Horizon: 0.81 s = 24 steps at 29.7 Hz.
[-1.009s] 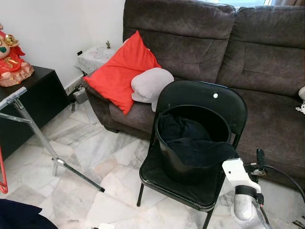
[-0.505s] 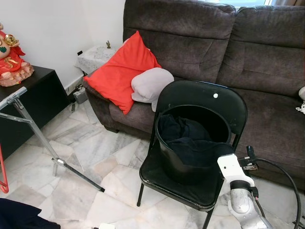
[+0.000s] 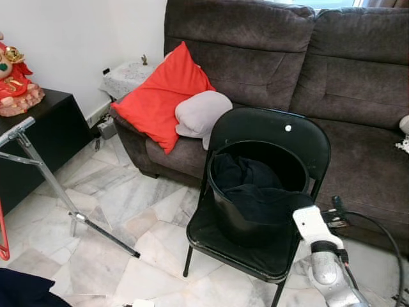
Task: Hang hanger
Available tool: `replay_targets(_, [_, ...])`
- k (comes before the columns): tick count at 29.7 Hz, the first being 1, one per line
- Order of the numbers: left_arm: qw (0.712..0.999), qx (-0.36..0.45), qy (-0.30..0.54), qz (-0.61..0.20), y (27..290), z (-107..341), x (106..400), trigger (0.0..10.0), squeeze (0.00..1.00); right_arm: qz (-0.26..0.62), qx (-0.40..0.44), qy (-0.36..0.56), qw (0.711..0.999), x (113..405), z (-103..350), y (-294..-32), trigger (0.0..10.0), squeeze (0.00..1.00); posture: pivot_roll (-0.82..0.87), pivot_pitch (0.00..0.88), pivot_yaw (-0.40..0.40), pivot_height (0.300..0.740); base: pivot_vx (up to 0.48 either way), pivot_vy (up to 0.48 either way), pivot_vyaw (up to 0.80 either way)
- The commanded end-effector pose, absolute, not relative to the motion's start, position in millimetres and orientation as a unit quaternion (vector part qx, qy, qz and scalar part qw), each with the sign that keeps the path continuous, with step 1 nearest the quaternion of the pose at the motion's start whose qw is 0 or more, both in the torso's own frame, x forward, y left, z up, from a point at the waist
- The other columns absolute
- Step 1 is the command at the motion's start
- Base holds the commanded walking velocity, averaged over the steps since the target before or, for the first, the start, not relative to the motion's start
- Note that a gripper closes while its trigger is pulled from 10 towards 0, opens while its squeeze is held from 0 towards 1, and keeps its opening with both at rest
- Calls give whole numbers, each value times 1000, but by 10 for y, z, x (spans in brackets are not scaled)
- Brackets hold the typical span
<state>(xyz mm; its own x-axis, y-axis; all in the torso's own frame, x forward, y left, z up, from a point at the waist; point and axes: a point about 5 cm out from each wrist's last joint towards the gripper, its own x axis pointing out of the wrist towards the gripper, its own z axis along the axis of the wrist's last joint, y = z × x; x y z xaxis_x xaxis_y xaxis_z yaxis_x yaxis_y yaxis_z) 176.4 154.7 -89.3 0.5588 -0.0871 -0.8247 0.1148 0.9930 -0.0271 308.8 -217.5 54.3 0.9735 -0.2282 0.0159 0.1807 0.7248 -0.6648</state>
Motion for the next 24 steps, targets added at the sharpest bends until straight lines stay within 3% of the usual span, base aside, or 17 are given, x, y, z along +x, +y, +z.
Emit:
replay_targets(1, [877, 22, 476, -58, 1584, -916, 1715, 10000, 0, -108, -352, 24, 930, 3132, 589, -2149, 10000, 0, -6, 59, 92, 740, 0, 0, 0])
replay_targets(24, [878, 23, 475, -59, 1586, -912, 1722, 10000, 0, -81, -350, 61, 931, 3329, 674, -2163, 10000, 0, -5, 49, 94, 740, 0, 0, 0])
